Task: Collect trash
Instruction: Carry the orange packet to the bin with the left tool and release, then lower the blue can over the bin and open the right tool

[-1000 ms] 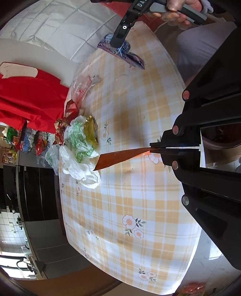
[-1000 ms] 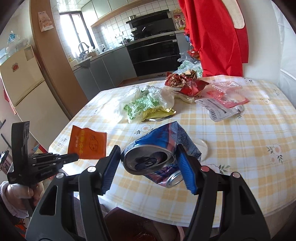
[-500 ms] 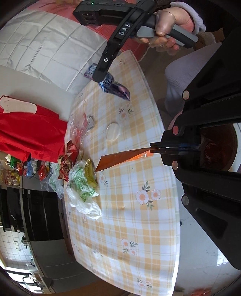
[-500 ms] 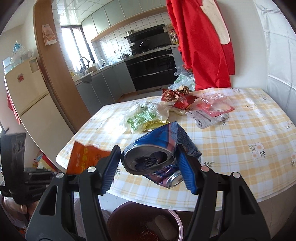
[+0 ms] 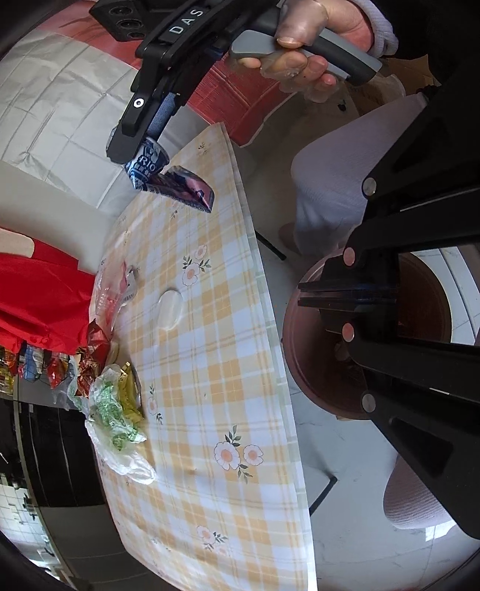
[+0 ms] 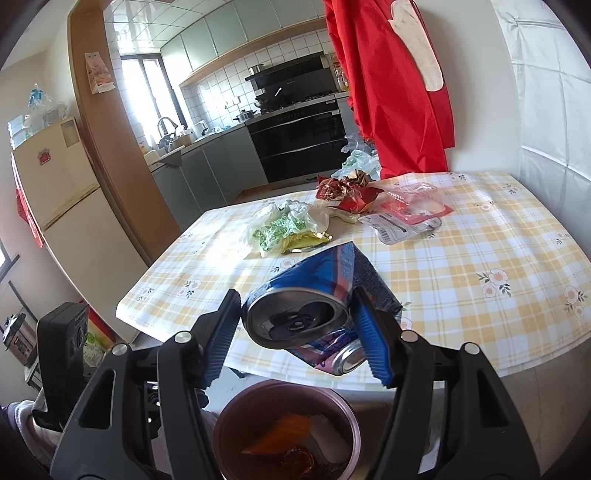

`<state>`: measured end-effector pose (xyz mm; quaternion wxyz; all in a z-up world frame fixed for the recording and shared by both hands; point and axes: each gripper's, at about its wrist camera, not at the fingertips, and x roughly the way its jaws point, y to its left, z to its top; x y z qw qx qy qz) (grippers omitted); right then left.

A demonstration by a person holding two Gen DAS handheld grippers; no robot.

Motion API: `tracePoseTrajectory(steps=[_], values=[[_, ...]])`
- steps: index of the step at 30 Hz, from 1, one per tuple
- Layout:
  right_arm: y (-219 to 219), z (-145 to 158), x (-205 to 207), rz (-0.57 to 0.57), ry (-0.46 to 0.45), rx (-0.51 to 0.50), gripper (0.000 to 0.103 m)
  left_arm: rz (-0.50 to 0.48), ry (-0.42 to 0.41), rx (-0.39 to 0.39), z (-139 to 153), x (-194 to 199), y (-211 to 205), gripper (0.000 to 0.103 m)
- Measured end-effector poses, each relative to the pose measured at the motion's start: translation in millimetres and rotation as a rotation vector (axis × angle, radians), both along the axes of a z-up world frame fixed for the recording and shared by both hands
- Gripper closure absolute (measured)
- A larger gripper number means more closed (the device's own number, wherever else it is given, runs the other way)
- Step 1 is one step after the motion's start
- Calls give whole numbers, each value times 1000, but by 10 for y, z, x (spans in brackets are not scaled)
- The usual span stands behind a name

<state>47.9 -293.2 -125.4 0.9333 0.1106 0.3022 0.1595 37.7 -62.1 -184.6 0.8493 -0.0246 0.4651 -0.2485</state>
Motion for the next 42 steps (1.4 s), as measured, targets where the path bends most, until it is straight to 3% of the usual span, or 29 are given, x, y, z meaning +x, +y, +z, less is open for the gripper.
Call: tracePoseTrajectory(steps=[2, 6, 12, 16, 25, 42], values=[[-10, -17, -24, 1, 10, -2, 41, 38, -10, -4, 32, 15, 88, 95], [39, -89, -40, 18, 39, -5, 41, 142, -74, -9, 205, 31, 358, 71], [284, -220, -26, 79, 84, -14, 41, 271, -196, 34, 435, 1, 702, 47], [487, -309, -31, 129, 116, -24, 41, 324, -232, 45, 462, -42, 859, 44], [794, -506, -62, 196, 196, -52, 41, 366, -205, 21, 297, -115, 986, 43], [918, -689, -72, 220, 271, -77, 38, 410, -189, 24, 212, -134, 1107, 42]])
